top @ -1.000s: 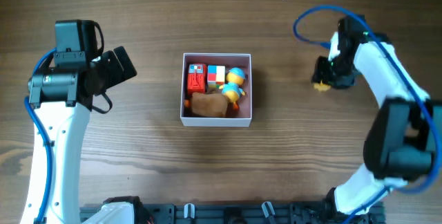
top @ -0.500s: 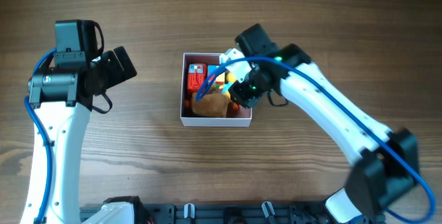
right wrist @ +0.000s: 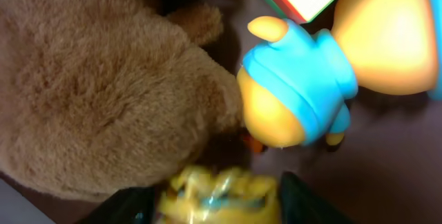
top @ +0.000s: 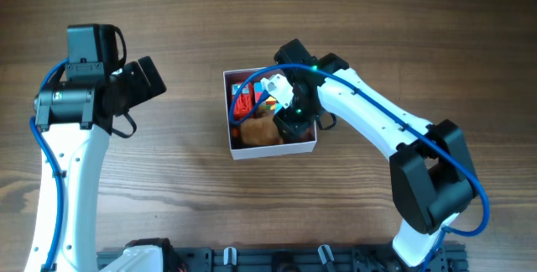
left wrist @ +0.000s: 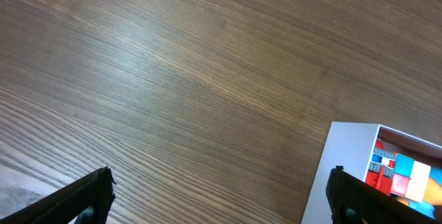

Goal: Pack container
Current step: 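Drop the yellow round toy into the box corner, release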

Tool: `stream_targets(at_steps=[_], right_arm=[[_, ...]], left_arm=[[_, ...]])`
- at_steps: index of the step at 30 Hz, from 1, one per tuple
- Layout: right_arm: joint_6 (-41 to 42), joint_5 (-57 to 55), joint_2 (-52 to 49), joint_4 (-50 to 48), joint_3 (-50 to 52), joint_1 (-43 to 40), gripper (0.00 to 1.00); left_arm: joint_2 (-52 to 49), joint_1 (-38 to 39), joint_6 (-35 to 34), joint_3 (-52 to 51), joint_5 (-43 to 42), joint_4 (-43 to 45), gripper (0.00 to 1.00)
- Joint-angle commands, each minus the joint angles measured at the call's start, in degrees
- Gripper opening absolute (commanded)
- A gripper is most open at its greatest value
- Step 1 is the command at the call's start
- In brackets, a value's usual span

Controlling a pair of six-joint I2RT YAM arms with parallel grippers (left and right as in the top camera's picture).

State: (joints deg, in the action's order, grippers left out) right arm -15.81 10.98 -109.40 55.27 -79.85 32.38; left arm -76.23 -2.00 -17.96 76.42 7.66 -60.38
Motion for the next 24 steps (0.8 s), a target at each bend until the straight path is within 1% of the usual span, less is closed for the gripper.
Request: stream_targets(at_steps=[1,4,7,9,11,12,13,15,16,17,18,20,22,24], right_arm=[[-0.5,0.3,-1.1,0.0,0.7,0.0,0.59],[-0.5,0.2,-0.7,-0.1,0.5,0.0,0.59],[-0.5,0.0,0.4,1.4,-2.1,0.0,0.59],[1.0,-2.2,2.3,5.6,-9.0,0.0,0.58],[5.8,-6.0,4.0,8.2,-15.8,-0.2,0.56],[9.9,-8.8,5.3,8.3,-18.9,-0.5,0.56],[15.1,-12.4,7.1,8.0,-21.9,-1.2,0.59],[26.1,-17.9,12.2,6.8,-24.9,-5.3,0.60],[29.8,-19.0,14.1,6.9,-24.9,-7.7,0.63],[33.9,-19.1,16.3,7.2,-24.9,-11.7,0.70],[37.7,-19.1,18.6,8.5,-24.8,-18.3,0.80],[38.0,-16.1,19.2,9.9,-24.7,-27.5,0.97],[31.8,-13.5,18.9,8.0,-22.1,-34.6,1.00],[27.6,-13.5,18.9,4.6,-18.3,-37.8,0.99]], left_arm=[[-0.3,-0.4,-0.5,0.3,0.4,0.1,1.00],[-0.3,-0.4,-0.5,0.3,0.4,0.1,0.99],[-0.3,-0.4,-0.5,0.3,0.4,0.1,0.99],[-0.3,-0.4,-0.5,0.3,0.4,0.1,1.00],[-0.3,-0.4,-0.5,0.3,0.4,0.1,1.00],[-0.3,-0.4,-0.5,0.3,0.4,0.1,0.99],[-0.3,-0.4,-0.5,0.3,0.4,0.0,1.00],[-0.3,-0.4,-0.5,0.3,0.4,-0.4,0.99],[-0.3,-0.4,-0.5,0.3,0.4,-0.6,0.99],[-0.3,-0.4,-0.5,0.3,0.4,-0.7,1.00],[-0.3,-0.4,-0.5,0.3,0.3,-0.7,1.00],[-0.3,-0.4,-0.5,0.3,0.3,-0.7,1.00],[-0.3,-0.4,-0.5,0.3,0.3,-0.5,1.00],[-0.3,-0.4,-0.5,0.3,0.3,0.4,1.00]])
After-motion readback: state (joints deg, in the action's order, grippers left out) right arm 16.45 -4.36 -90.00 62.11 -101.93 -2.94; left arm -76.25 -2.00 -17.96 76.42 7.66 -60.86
